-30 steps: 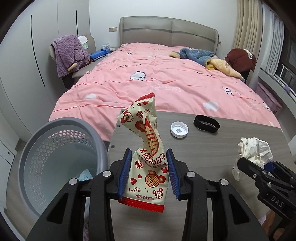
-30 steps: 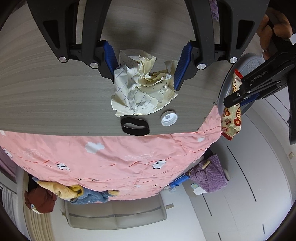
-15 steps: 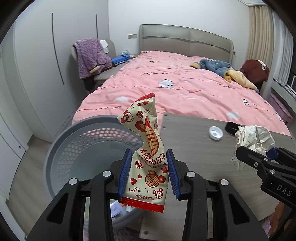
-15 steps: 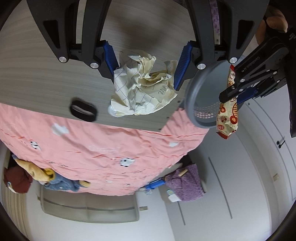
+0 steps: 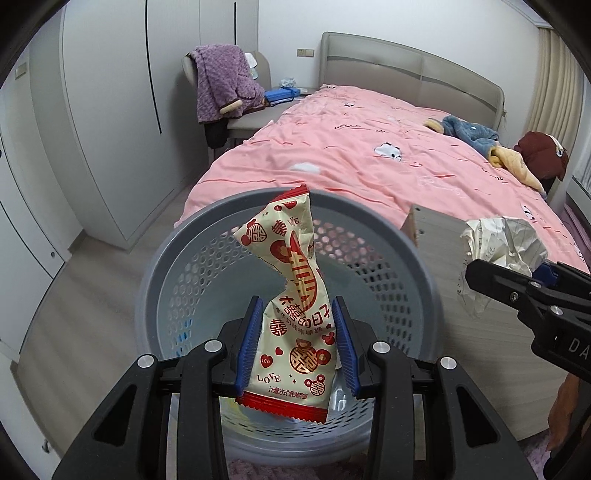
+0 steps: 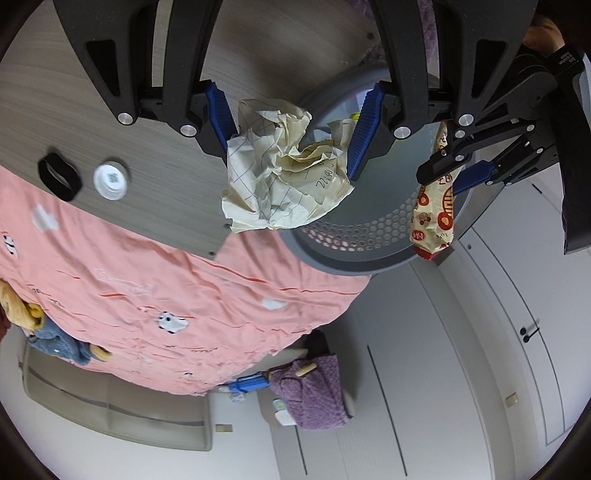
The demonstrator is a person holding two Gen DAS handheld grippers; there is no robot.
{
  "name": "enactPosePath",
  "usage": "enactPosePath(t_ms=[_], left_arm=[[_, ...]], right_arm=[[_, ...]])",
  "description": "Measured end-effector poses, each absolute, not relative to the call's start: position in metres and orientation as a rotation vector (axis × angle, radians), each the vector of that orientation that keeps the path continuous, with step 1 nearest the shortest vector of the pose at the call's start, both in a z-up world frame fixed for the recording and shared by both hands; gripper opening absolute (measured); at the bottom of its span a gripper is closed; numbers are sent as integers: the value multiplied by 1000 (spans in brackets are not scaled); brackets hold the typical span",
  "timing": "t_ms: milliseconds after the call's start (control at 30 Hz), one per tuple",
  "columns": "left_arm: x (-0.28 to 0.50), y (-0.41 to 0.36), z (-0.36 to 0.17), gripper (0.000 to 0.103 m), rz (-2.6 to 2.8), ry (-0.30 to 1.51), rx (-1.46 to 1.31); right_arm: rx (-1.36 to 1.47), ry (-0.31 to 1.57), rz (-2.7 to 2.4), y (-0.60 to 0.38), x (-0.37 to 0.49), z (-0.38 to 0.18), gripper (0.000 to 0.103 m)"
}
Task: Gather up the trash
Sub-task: 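Carry the wrapper and tissue toward the basket with both tools, then hold the wrapper and tissue over the basket and open both tools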
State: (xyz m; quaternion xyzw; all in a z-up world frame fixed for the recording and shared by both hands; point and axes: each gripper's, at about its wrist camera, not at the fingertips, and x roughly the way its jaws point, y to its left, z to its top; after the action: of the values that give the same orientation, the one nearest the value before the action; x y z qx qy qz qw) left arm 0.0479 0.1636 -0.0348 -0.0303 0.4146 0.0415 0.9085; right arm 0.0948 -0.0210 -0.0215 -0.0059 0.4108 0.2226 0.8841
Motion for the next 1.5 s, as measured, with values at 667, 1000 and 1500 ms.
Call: enactPosePath(t_ms=[667,1000,1500], left_arm=[[65,204,-48,38,136,863,-126],[58,210,-44,59,175,852,-134],[48,215,-39,63,225,849,-137]], right_arm=[[-44,901,565,29,115,-38,57],[-60,861,567,31,111,-31,75],[-54,854,554,27,106,-28,79]])
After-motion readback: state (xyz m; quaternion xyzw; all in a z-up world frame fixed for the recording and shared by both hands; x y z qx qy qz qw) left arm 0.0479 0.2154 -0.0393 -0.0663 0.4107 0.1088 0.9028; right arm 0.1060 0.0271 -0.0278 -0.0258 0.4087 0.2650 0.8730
